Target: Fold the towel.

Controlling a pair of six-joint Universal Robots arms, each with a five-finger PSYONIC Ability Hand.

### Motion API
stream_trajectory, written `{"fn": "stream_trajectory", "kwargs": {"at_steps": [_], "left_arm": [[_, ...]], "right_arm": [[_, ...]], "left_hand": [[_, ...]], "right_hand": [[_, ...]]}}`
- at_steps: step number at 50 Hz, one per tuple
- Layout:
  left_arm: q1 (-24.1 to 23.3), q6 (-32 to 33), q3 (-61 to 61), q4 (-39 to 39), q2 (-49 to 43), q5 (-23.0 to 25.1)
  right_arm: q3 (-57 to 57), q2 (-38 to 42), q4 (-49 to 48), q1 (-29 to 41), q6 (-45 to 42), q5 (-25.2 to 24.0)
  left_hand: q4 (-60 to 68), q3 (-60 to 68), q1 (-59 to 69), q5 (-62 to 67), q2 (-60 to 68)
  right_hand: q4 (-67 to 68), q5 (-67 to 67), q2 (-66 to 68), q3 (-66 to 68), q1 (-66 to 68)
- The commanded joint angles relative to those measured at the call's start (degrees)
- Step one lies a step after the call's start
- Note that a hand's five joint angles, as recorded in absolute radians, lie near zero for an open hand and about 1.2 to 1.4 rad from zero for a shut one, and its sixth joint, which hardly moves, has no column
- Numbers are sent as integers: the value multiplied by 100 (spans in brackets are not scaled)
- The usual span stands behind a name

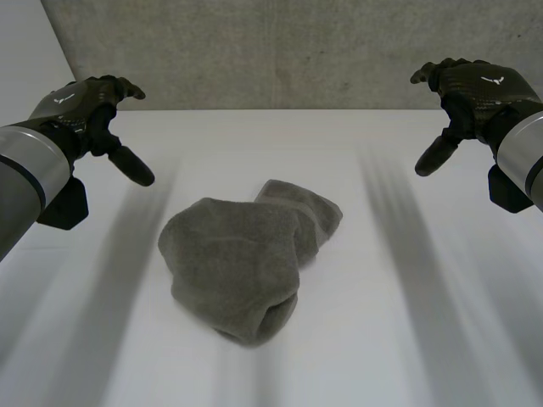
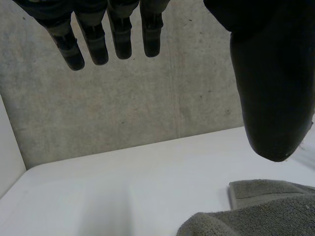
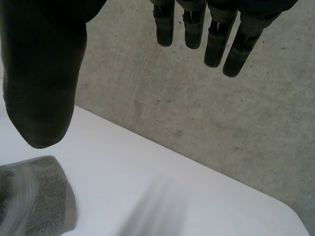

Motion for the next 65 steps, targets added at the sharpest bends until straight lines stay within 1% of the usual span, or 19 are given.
{"fn": "stream_trajectory", "kwargs": {"at_steps": [1, 13, 16, 18, 19, 21, 23, 26, 30, 33, 43, 50, 52, 53, 56, 57, 58, 59, 65], "left_arm": [[-4, -4, -1, 7, -16, 14], [-13, -12, -1, 25, -103, 31], [-13, -4, -18, 113, -174, 67], [-13, -4, -114, 235, -252, 355], [-13, -4, -115, 236, -253, 357], [57, -4, -194, 288, -288, 611], [232, -4, -448, 402, -419, 1119], [409, 5, -546, 455, -508, 1315], [1032, 5, -931, 534, -919, 1946], [1138, 23, -1072, 674, -1201, 2079], [1165, 14, -1477, 1483, -1790, 2088], [1007, 5, -1521, 1536, -2089, 2132], [875, 5, -1486, 1510, -2134, 2141], [875, 5, -1486, 1510, -2134, 2141], [725, -4, -1451, 1501, -2143, 2158], [725, -4, -1451, 1501, -2143, 2158], [708, -4, -1416, 1501, -2134, 2158], [716, -4, -1346, 1484, -2090, 2150], [655, -56, -539, 1230, -1959, 2114]], "right_arm": [[-8, 9, 0, -19, -6, -4], [-17, 27, -17, -63, 11, -65], [-35, 62, -26, -10, 3, -373], [-131, 219, 9, 7, -32, -1220], [-132, 220, 9, 7, -33, -1225], [-202, 343, 36, -28, -50, -1761], [-490, 711, 44, -81, 29, -2785], [-851, 1123, 53, -63, 20, -3237], [-1327, 1750, 71, 7, -6, -3273], [-1784, 2356, 167, 157, -59, -3264], [-3294, 4322, 457, 947, -199, -3054], [-3699, 4904, 501, 1158, -594, -2799], [-3753, 5036, 510, 1185, -849, -2720], [-3753, 5037, 510, 1185, -850, -2719], [-3735, 5054, 580, 1211, -1235, -2719], [-3735, 5054, 581, 1211, -1237, -2719], [-3752, 5011, 589, 1185, -1332, -2719], [-3770, 4950, 572, 1159, -1403, -2711], [-4051, 4178, 318, 1089, -1413, -2702]], "left_hand": [[-322, -240, -575, -232, -318], [-322, -240, -592, -249, -335], [-322, -240, -592, -249, -335], [-322, -240, -592, -249, -335], [-322, -240, -592, -249, -335], [-322, -240, -592, -249, -335], [-322, -240, -559, -216, -302], [-322, -240, -542, -199, -285], [-322, -240, -491, -148, -234], [-322, -240, -558, -215, -301], [-322, -240, -609, -266, -352], [-322, -240, -476, -133, -219], [-322, -240, 444, 787, 701], [-322, -240, 451, 794, 708], [-322, -240, 5212, 5555, 5469], [-322, -240, 5228, 5571, 5485], [-322, -240, 6027, 6370, 6284], [-322, -240, 6333, 6676, 6590], [-322, -240, 6336, 6679, 6593]], "right_hand": [[-444, -355, -436, -287, -327], [-444, -355, -436, -287, -327], [-444, -355, -436, -287, -327], [-444, -355, -436, -287, -327], [-444, -355, -436, -287, -327], [-444, -355, -436, -287, -327], [-444, -355, -436, -287, -327], [-444, -355, -436, -287, -327], [-444, -355, -436, -287, -327], [-444, -355, -436, -287, -327], [-444, -355, -436, -287, -327], [-444, 170, 90, -287, 199], [-444, 1947, 1867, -287, 1976], [-444, 1958, 1877, -287, 1986], [-444, 4976, 4896, -287, 5005], [-444, 4985, 4905, -287, 5014], [-444, 6401, 6321, -287, 6430], [-444, 6642, 6562, -287, 6671], [-444, 6645, 6564, -287, 6673]]}}
